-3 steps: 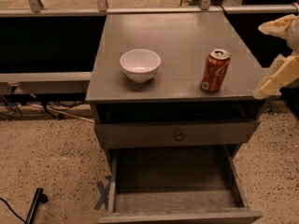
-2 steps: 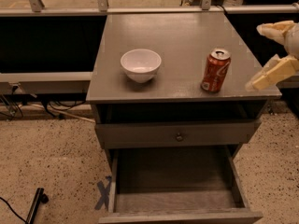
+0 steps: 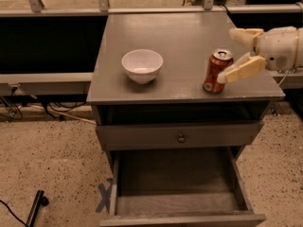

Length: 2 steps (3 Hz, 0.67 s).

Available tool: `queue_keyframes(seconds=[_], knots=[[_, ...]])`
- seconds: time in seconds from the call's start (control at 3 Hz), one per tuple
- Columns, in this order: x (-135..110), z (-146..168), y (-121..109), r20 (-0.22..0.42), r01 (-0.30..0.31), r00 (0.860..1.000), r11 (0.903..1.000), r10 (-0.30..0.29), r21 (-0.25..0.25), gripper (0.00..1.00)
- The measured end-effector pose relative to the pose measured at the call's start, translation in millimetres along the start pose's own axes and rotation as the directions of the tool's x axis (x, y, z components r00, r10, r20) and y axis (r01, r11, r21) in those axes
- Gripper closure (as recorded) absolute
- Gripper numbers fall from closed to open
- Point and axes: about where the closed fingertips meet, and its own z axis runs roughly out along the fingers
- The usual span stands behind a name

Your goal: Place coke can into middle drawer

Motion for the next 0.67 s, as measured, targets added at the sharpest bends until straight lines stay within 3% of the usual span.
queue_keyframes(seconds=[0.33,0.67], knots=[[8.5,34.1,-1.0,0.052,-0.060,0.997,0.9975,0.062,-0.039,0.00],[19.8,53.2,-3.5,0.085,-0.097,0.991,0.9946,0.100,-0.036,0.17]])
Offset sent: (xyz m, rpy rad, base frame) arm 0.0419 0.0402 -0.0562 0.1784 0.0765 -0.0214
